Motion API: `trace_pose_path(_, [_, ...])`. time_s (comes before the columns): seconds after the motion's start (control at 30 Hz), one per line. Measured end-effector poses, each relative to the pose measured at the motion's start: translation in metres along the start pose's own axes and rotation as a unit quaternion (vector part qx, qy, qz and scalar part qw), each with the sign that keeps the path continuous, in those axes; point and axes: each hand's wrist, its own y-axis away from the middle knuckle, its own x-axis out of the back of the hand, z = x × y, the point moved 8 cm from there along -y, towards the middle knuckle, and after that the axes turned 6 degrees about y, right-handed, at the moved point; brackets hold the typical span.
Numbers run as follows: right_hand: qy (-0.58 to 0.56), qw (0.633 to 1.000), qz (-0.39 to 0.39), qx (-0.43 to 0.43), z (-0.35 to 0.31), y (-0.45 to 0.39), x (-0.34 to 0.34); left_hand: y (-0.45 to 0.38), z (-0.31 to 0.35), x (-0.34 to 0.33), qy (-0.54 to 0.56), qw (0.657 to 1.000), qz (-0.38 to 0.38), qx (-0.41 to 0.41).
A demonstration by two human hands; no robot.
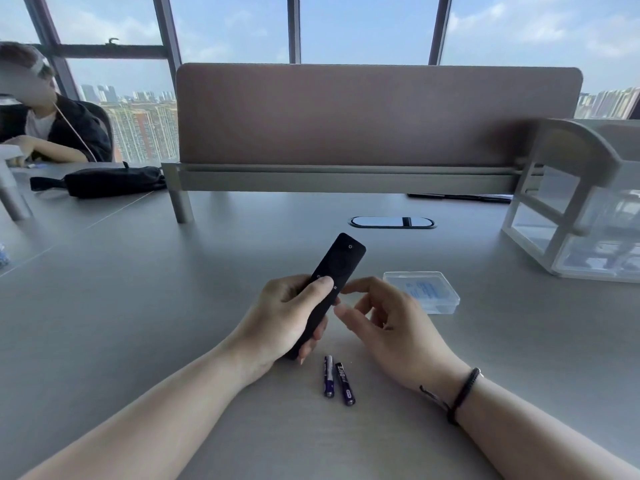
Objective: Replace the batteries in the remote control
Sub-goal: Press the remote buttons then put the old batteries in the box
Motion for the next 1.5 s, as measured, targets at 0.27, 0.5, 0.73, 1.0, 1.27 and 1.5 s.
trace_pose_path(0.27, [-0.161, 0.983, 0.027, -0.080, 0.013, -0.004, 0.006, 0.000, -0.001, -0.002, -0.092, 0.996, -0.002, -0.008])
trace_pose_path(0.5, [-0.165, 0.983, 0.027, -0.071, 0.009, -0.004, 0.006, 0.002, 0.002, -0.005, -0.110, 0.994, -0.027, -0.004])
trace_pose_path(0.73, [-0.177, 0.983, 0.022, -0.052, 0.004, -0.004, 0.006, 0.002, 0.002, -0.007, -0.104, 0.994, -0.029, 0.004])
trace_pose_path(1.0, [-0.187, 0.982, 0.012, -0.035, 0.003, -0.004, 0.005, 0.003, -0.001, -0.008, -0.093, 0.995, -0.043, 0.017])
trace_pose_path(1.27, [-0.191, 0.981, 0.009, -0.032, 0.004, -0.005, 0.003, 0.002, -0.002, -0.008, -0.068, 0.996, -0.053, 0.014])
trace_pose_path(1.5, [-0.203, 0.978, 0.010, -0.042, 0.004, -0.005, 0.003, 0.001, -0.002, -0.009, -0.056, 0.996, -0.066, 0.010])
